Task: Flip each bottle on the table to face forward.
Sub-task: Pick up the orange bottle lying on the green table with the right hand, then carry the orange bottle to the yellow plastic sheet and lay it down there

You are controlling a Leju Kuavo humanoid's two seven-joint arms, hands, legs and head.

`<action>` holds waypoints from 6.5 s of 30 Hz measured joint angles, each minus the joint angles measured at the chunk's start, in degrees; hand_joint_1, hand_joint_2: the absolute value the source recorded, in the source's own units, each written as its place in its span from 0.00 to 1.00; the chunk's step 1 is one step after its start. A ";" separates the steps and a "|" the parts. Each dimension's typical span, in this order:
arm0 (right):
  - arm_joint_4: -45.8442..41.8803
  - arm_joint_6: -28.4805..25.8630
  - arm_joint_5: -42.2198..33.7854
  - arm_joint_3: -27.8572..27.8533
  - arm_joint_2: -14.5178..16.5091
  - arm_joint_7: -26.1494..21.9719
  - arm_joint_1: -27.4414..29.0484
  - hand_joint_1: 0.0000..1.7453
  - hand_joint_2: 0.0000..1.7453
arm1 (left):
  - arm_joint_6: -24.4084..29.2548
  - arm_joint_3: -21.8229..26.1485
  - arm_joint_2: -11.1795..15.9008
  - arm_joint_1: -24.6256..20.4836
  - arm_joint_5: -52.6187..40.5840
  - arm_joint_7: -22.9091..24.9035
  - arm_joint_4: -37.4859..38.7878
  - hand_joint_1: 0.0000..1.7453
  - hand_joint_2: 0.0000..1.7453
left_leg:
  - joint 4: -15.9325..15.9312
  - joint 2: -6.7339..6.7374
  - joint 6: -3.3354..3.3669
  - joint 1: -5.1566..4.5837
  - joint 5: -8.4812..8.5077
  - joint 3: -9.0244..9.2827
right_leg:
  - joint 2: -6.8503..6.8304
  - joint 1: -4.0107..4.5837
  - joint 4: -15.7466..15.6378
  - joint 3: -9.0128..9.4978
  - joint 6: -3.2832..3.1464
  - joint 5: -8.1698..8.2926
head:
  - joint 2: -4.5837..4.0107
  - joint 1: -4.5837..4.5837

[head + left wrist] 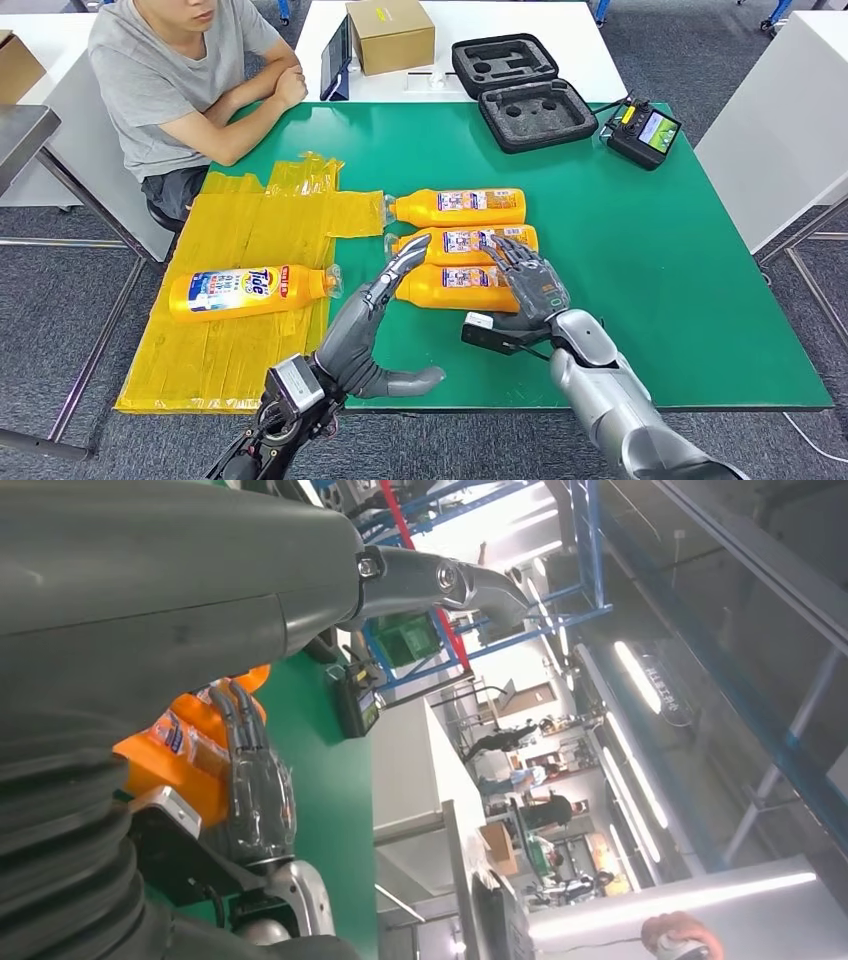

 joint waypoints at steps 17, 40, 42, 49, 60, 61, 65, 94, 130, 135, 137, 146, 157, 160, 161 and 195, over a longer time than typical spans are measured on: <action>6.35 5.99 -0.41 2.42 1.50 2.52 -3.90 0.84 1.00 | 1.07 0.52 0.02 0.12 -0.13 0.00 0.08 0.00 1.00 | 0.00 -0.01 0.00 0.00 0.00 0.00 | 0.00 0.00 -0.01 0.00 0.00 0.00 | 0.00 0.00; 7.49 9.28 -4.37 1.16 2.02 -0.32 -4.85 1.00 1.00 | 2.35 0.60 0.64 0.75 -0.73 0.00 0.08 0.00 1.00 | 0.00 0.00 0.00 0.00 0.00 0.14 | 0.00 0.00 -0.02 0.12 0.00 0.00 | 0.00 0.01; 7.51 9.26 -4.71 1.13 2.07 -0.58 -4.79 1.00 1.00 | 2.50 0.57 0.72 0.75 -0.77 0.00 0.08 0.00 1.00 | 0.00 0.00 0.00 0.01 0.00 0.15 | 0.01 0.00 -0.02 0.12 0.00 0.00 | 0.00 0.01; 7.53 10.93 -7.77 0.21 2.35 -2.60 -4.69 1.00 1.00 | 3.12 0.52 0.99 0.76 -0.71 0.00 0.08 0.00 1.00 | 0.00 0.01 0.00 0.01 0.00 0.22 | 0.03 0.01 -0.02 0.17 0.00 0.00 | 0.00 0.01; 7.42 17.39 -16.90 -5.22 3.36 -10.13 -4.30 1.00 1.00 | 4.24 0.35 1.31 0.77 -0.08 0.00 0.07 0.00 1.00 | -0.01 0.04 -0.01 0.03 -0.01 0.44 | 0.07 0.03 -0.03 0.38 -0.01 0.00 | 0.00 0.01; 7.00 17.92 -18.47 -5.33 3.46 -10.54 -4.03 1.00 1.00 | 4.71 0.33 1.31 0.77 -0.03 0.00 0.02 0.00 1.00 | -0.01 0.03 -0.01 0.03 -0.01 0.45 | 0.07 0.03 -0.03 0.40 -0.01 0.00 | 0.00 0.02; 2.95 20.03 -29.47 -3.80 4.00 -11.53 -1.34 1.00 1.00 | 8.20 0.33 1.35 0.76 0.00 0.00 -0.92 0.00 1.00 | 0.00 0.03 -0.01 0.02 -0.01 0.46 | 0.07 0.02 -0.02 0.42 -0.01 0.00 | 0.00 0.01; -15.33 13.26 -54.20 10.01 1.99 -11.65 8.74 1.00 1.00 | 25.10 2.45 -0.36 2.08 7.75 0.00 -0.68 0.00 1.00 | 0.00 0.01 -0.01 0.01 -0.01 0.15 | 0.03 0.01 -0.03 0.12 -0.01 0.00 | 0.00 0.01; -34.91 9.14 -55.75 10.06 1.97 -11.65 20.98 1.00 1.00 | 11.64 9.52 -7.04 -4.05 18.75 0.08 24.21 0.00 1.00 | 0.00 0.01 0.00 0.01 -0.02 0.02 | 0.03 0.00 -0.03 0.01 -0.01 0.00 | 0.00 0.01; -34.96 7.29 -54.77 10.08 1.99 -11.65 20.97 1.00 1.00 | 5.40 8.32 -7.06 -5.06 24.47 2.17 26.75 0.00 1.00 | 0.00 0.01 0.00 0.00 -0.02 0.01 | 0.03 0.00 -0.02 0.01 -0.01 0.00 | 0.00 0.01; -34.96 6.70 -54.71 10.09 1.96 -11.65 20.97 1.00 1.00 | 4.13 7.72 -7.06 -5.18 25.37 2.69 27.16 0.00 1.00 | 0.00 0.01 0.00 0.00 -0.02 0.01 | 0.03 0.00 -0.03 0.01 -0.01 0.00 | 0.00 0.01; -34.59 5.69 -54.99 10.09 1.46 -11.65 20.91 1.00 1.00 | 2.81 6.33 -6.70 -5.25 26.86 3.64 27.57 0.00 1.00 | 0.00 0.01 0.00 0.01 -0.02 -0.01 | 0.02 0.01 -0.02 0.00 -0.01 0.00 | 0.00 0.01; -31.83 6.20 -55.32 12.57 2.88 -11.64 19.79 1.00 1.00 | 6.15 6.12 -6.63 -6.49 25.00 2.58 27.84 0.00 1.00 | 0.00 0.01 0.00 0.02 -0.01 -0.01 | 0.02 0.02 -0.01 -0.01 -0.01 0.00 | 0.00 0.01; -30.86 6.31 -55.44 13.30 3.42 -11.64 19.63 1.00 1.00 | 6.27 6.11 -6.65 -6.69 24.71 2.43 27.84 0.00 1.00 | -0.01 0.01 0.00 0.02 -0.01 -0.01 | 0.02 0.01 -0.01 -0.01 -0.01 0.00 | 0.00 0.01; -30.58 6.38 -55.51 13.52 3.54 -11.65 19.60 1.00 1.00 | 6.27 6.12 -6.67 -6.73 24.64 2.41 27.84 0.00 1.00 | -0.01 0.01 0.00 0.02 -0.01 -0.02 | 0.02 0.01 -0.01 -0.01 -0.01 0.00 | 0.00 0.01; -26.08 6.89 -56.34 15.88 4.50 -11.63 17.91 0.97 1.00 | 4.34 6.33 -6.88 -7.51 25.61 2.74 31.02 1.00 1.00 | -0.01 -0.02 0.00 0.01 -0.01 -0.03 | 0.00 0.01 -0.02 -0.01 -0.01 0.00 | 0.00 0.01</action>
